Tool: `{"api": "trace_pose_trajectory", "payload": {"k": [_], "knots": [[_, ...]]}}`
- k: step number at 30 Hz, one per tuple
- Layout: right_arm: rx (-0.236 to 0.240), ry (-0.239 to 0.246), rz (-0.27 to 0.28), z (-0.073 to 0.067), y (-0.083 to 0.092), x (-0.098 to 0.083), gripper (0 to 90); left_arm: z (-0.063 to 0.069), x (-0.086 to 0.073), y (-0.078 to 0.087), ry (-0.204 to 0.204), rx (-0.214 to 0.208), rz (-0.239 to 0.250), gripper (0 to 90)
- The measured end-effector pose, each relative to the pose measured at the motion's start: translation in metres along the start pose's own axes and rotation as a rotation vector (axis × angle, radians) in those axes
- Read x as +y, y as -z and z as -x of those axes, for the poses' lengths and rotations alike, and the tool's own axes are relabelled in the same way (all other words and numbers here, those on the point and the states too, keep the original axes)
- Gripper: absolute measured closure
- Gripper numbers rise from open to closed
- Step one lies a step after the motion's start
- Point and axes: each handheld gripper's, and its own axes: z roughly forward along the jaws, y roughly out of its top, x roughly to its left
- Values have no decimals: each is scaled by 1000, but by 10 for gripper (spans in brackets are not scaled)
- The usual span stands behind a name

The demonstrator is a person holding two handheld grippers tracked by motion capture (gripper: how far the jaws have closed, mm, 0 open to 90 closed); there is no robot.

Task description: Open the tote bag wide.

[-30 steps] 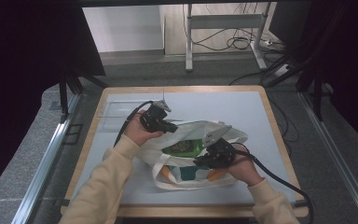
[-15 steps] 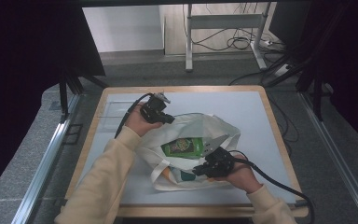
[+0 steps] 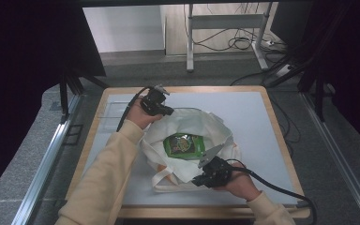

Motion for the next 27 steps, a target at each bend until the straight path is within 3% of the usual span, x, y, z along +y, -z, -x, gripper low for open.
{"api": "trace_pose_trajectory", "payload": {"k": [9, 27], "knots": [[10, 1, -16, -3, -10, -7, 867, -11, 2, -6, 36, 10, -1, 870], [7, -18, -11, 1, -12, -8, 862, -9, -11, -5, 49, -27, 27, 861]]}}
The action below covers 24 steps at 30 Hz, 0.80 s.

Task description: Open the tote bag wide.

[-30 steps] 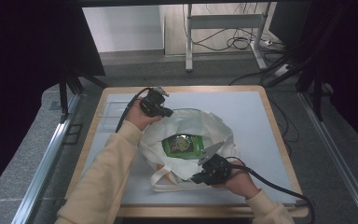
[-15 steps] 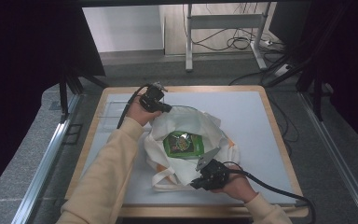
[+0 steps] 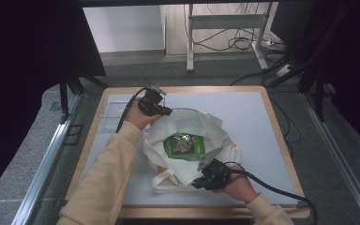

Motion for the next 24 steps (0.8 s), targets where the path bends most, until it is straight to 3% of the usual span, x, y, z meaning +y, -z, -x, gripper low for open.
{"api": "trace_pose_trajectory", "payload": {"k": [4, 7, 8, 13, 15, 16, 19, 20, 21, 22, 24], "knots": [[-1, 3, 5, 1, 1, 0, 855, 1, 0, 0, 0, 0, -1, 846], [-3, 5, 14, 0, 3, 0, 801, 2, -2, 2, 1, -3, 13, 761], [-21, 14, 35, -1, 7, 1, 745, 2, -3, 2, 3, -5, 19, 674], [-78, 27, 88, 0, 23, 5, 629, 8, -9, 15, -8, -13, 50, 549], [-114, 11, 131, 4, 41, 7, 575, 12, -13, 26, -20, -8, 76, 500], [-114, 11, 131, 4, 41, 7, 575, 13, -15, 33, -42, -5, 68, 500], [-168, -5, 183, 10, 59, 9, 576, 19, -24, 48, -46, -7, 98, 501], [-201, -22, 217, 16, 71, 10, 597, 21, -27, 53, -48, -16, 102, 523], [-218, -25, 225, 18, 76, 11, 619, 25, -34, 59, -44, -58, 119, 561], [-244, -25, 234, 21, 81, 11, 641, 27, -39, 64, -54, -69, 117, 591], [-288, -34, 243, 30, 91, 11, 689, 29, -43, 67, -54, -61, 113, 650]]}}
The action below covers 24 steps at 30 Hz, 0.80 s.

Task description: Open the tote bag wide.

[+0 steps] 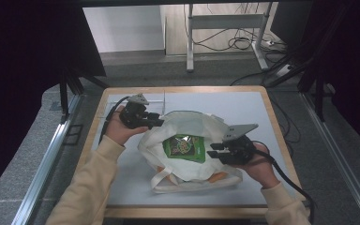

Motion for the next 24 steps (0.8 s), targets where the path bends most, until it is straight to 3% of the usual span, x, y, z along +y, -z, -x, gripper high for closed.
{"api": "trace_pose_trajectory", "payload": {"k": [2, 5, 11, 17, 24], "knots": [[-9, -4, 1, 4, 2, 1, 714, 4, -6, 6, 2, 9, 3, 668], [-26, -27, 12, 22, 5, 4, 796, 8, -13, 14, 7, 5, 3, 760], [-35, -42, 3, 34, 2, 7, 886, 18, -21, 18, 3, -30, -52, 898], [-88, -47, -9, 41, 1, 5, 889, 26, -36, 21, 2, -18, -68, 898], [-112, -123, 32, 56, 11, -11, 889, 26, -54, 28, 27, -26, -47, 878]]}}
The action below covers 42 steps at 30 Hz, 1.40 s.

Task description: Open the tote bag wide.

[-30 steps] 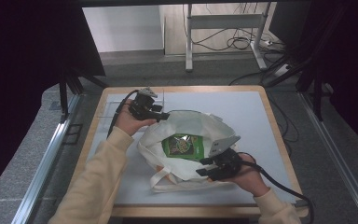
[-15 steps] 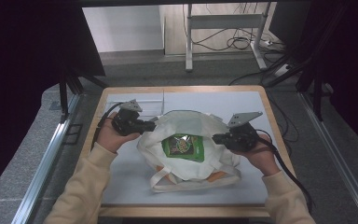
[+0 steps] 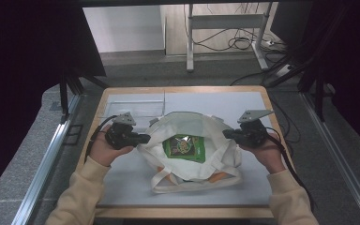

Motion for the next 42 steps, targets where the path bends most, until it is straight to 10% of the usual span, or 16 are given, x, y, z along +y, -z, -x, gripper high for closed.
{"api": "trace_pose_trajectory", "payload": {"k": [22, 42], "knots": [[61, -185, -78, 44, -36, -58, 891, -24, -31, -30, 88, -36, -73, 900], [75, 38, -91, 1, -47, 20, 891, 10, 12, -46, -20, -32, -92, 900]]}}
